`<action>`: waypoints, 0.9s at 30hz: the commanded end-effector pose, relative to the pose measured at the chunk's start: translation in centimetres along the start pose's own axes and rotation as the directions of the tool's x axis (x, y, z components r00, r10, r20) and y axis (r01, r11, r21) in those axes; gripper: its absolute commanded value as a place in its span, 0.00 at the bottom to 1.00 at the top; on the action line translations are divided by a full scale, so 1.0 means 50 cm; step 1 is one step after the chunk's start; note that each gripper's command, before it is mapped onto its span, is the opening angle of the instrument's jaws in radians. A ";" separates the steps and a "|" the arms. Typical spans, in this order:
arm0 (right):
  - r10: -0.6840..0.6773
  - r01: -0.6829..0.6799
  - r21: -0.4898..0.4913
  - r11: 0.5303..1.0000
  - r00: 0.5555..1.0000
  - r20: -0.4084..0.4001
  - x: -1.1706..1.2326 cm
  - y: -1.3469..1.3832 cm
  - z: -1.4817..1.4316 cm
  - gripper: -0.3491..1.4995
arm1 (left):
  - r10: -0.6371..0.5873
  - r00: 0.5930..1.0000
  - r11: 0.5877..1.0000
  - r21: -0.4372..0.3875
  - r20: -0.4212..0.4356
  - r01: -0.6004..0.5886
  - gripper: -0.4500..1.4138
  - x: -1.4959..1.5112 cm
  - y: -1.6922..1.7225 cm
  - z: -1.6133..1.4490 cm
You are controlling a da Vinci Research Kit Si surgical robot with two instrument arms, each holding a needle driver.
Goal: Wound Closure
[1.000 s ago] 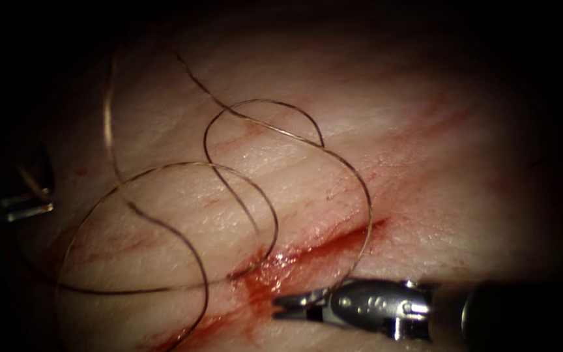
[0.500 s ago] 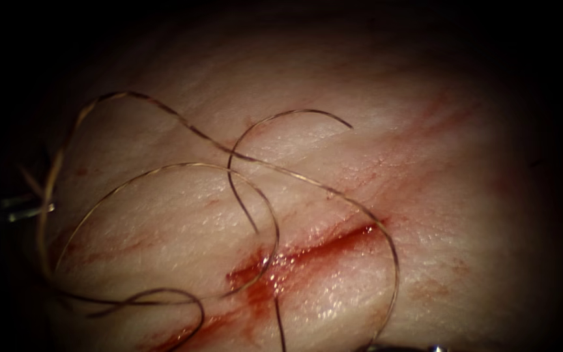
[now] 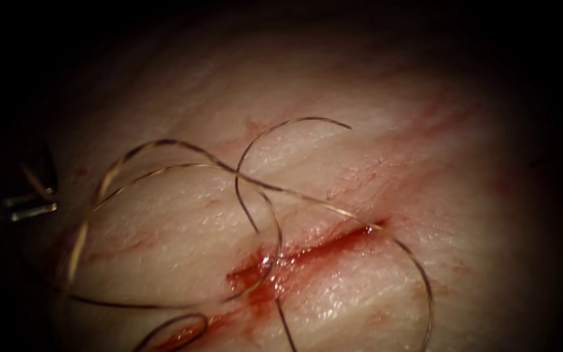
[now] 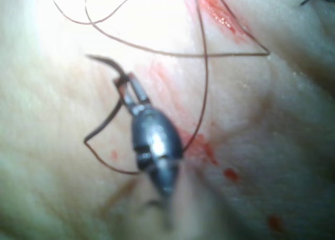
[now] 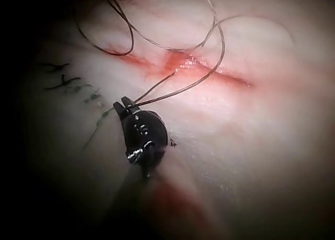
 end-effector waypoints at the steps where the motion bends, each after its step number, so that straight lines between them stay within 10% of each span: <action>1: 0.005 -0.005 0.015 1.000 1.000 0.013 -0.0006 -0.0022 0.0013 0.00 | -0.002 1.000 1.000 -0.002 -0.001 0.002 0.00 -0.0013 0.0008 0.0012; 11: 0.006 -0.007 0.040 0.999 1.000 0.021 -0.0015 -0.0048 -0.0015 0.00 | -0.002 1.000 1.000 -0.001 -0.001 0.002 0.00 -0.0014 0.0007 0.0015; 14: 0.015 -0.014 0.007 1.000 1.000 -0.009 -0.0014 -0.0037 -0.0018 0.60 | -0.001 1.000 1.000 -0.001 -0.001 0.001 0.00 -0.0016 0.0004 0.0019; 17: 0.022 -0.022 -0.077 0.997 1.000 -0.010 -0.0011 -0.0024 -0.0026 0.90 | -0.002 1.000 1.000 -0.002 0.004 0.002 0.00 -0.0020 -0.0016 0.0038; 27: 0.066 -0.068 -0.152 0.986 0.998 -0.019 -0.0021 -0.0013 -0.0097 0.96 | 0.038 0.997 0.999 -0.009 0.060 -0.037 0.00 -0.0105 -0.0097 0.0075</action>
